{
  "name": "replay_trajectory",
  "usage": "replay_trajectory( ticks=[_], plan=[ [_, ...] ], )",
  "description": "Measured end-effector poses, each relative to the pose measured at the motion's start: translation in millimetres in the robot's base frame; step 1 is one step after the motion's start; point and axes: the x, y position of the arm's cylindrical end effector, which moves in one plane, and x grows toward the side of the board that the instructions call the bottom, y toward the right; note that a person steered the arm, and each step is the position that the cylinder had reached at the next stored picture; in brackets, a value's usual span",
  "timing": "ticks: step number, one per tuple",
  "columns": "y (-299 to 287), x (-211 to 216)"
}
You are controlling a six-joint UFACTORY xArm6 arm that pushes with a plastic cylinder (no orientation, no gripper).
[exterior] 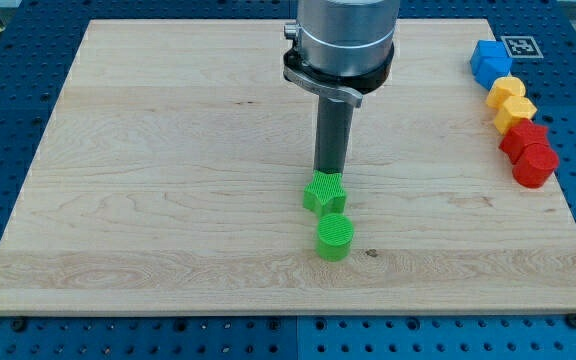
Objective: Place your arm to the diagonal bottom left of the red circle
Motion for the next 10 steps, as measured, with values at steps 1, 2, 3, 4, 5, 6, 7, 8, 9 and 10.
replay_trajectory(
  ticks=[1, 2, 3, 4, 5, 6, 7, 8, 9, 10],
  plan=[
    [0.0, 1.0],
    [0.0, 9.1],
    [1.3, 8.3],
    [16.6, 4.7],
    [40.1, 4.7],
    [67.3, 4.7],
    [97.3, 5.6],
    [105.4, 6.7],
    [105.4, 15.5],
    [112.9, 28.2]
  ],
)
